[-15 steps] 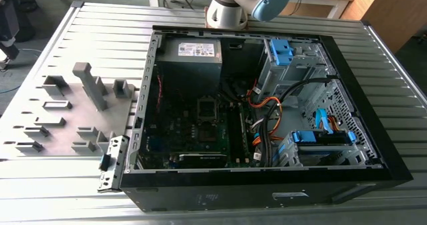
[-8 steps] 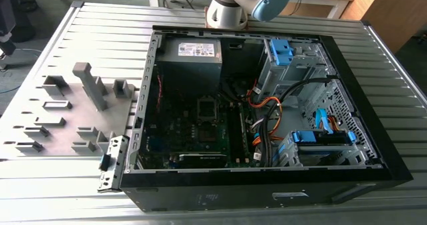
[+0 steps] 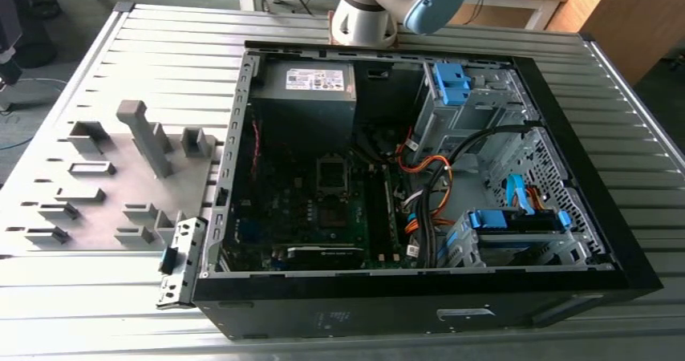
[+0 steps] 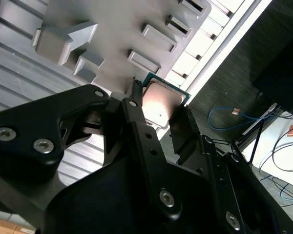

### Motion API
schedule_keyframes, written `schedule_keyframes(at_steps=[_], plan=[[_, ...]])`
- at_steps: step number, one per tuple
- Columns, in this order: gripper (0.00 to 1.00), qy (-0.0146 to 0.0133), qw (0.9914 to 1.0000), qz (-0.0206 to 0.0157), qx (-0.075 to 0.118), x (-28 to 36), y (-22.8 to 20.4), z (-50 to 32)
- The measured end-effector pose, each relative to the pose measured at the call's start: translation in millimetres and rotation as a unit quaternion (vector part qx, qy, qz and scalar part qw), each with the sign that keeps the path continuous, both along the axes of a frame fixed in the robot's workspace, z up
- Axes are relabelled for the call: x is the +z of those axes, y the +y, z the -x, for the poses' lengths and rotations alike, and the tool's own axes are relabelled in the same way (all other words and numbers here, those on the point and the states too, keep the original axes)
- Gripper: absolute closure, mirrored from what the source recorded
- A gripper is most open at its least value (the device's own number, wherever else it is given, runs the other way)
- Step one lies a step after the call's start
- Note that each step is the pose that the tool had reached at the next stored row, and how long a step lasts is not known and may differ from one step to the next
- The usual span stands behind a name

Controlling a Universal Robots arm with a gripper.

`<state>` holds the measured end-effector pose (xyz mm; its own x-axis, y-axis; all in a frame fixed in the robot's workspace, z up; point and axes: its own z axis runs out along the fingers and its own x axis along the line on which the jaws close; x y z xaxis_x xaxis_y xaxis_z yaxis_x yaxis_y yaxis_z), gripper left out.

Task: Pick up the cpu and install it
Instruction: 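Pick up the cpu and move it towards the insertion slot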

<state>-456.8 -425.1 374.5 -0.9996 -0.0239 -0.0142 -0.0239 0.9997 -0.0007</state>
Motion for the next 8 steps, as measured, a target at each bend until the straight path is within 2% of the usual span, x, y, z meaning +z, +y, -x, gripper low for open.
schedule_keyframes(at_steps=[8], plan=[[0.53,0.0001,1.0,0.0,0.0,0.1,0.0,-2.9]])
